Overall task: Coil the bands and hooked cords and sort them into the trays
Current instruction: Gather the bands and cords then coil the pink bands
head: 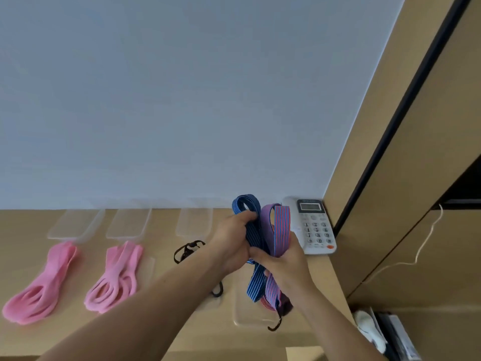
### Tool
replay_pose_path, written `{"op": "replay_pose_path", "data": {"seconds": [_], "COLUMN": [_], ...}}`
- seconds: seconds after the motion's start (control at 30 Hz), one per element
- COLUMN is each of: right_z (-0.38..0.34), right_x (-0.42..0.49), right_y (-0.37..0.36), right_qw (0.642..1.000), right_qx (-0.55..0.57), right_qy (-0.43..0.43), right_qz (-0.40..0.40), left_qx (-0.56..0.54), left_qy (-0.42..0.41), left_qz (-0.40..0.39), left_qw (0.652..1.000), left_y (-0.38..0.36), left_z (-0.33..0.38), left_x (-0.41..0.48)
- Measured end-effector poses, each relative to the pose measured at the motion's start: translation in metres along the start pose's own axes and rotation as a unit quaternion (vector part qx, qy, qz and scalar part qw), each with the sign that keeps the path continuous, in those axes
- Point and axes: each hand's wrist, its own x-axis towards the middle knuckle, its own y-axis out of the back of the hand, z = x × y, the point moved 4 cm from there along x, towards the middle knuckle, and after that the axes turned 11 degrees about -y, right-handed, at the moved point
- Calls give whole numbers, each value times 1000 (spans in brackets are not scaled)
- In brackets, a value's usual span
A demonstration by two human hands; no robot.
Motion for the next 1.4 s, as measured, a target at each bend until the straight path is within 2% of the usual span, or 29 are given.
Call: {"op": "replay_pose_path", "data": {"seconds": [0.17, 0.27, 0.33, 0.53, 0.63, 0.7, 0.8, 0.9, 1.07, 1.2, 1.27, 1.4], "right_z": [22, 34, 41, 69, 88, 99, 114, 118, 105, 101, 101, 113], "right_x": [7, 22, 34, 80, 110, 126, 142, 151, 140, 126, 116, 103], "right_y": [19, 32, 37, 49, 49, 46, 39, 35, 30, 35, 38, 42], "right_qw": [999, 993, 987, 968, 959, 956, 955, 962, 976, 974, 966, 943], "right_qx": [42, 99, 113, 126, 125, 119, 93, 25, -68, -172, -231, -325], "right_qy": [-15, -69, -115, -216, -255, -267, -282, -271, -191, -111, -64, 16], "right_qz": [-27, -3, -14, 0, -2, 14, 21, 35, 82, 97, 96, 65], "left_qx": [73, 123, 164, 334, 396, 485, 604, 660, 702, 721, 720, 678], "left_qy": [72, 120, 147, 133, 90, 36, -17, -29, -42, -50, -56, -59], "left_qz": [-72, -141, -164, -153, -132, -99, -79, -60, -22, -26, -17, -18], "left_qw": [992, 975, 962, 920, 904, 868, 793, 748, 711, 690, 692, 733], "left_y": [-14, -12, -8, 22, 30, 33, 32, 30, 27, 28, 30, 38], "left_z": [-23, -45, -62, -107, -126, -128, -131, -143, -155, -161, -164, -168], "left_x": [11, 20, 25, 34, 44, 55, 65, 67, 67, 71, 73, 72]}}
